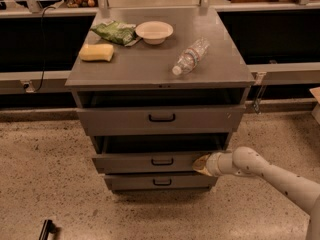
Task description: Close middle drawer
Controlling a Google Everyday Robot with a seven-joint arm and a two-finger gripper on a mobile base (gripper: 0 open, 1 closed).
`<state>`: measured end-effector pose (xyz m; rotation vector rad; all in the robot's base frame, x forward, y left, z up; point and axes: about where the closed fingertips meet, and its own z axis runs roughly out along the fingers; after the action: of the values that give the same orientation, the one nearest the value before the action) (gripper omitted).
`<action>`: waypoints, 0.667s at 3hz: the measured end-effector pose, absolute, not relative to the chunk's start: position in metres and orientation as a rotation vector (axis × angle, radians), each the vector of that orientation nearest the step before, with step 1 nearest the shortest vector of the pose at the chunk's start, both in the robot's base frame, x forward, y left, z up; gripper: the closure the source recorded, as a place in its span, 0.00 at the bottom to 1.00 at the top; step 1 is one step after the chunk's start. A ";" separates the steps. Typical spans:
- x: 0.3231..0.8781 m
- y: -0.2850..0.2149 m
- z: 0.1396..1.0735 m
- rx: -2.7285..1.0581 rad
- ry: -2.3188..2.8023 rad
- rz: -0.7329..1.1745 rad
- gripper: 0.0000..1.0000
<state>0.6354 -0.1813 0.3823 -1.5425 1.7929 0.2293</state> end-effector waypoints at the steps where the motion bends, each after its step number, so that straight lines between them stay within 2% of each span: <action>1: 0.651 -0.193 0.391 -1.536 1.771 0.218 1.00; 2: 0.648 -0.202 0.393 -1.537 1.755 0.229 1.00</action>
Offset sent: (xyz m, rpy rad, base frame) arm 0.0094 -0.0370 0.0173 0.0310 -0.0400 0.0190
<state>0.6479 -0.2015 0.3935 -1.5365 1.7548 0.2291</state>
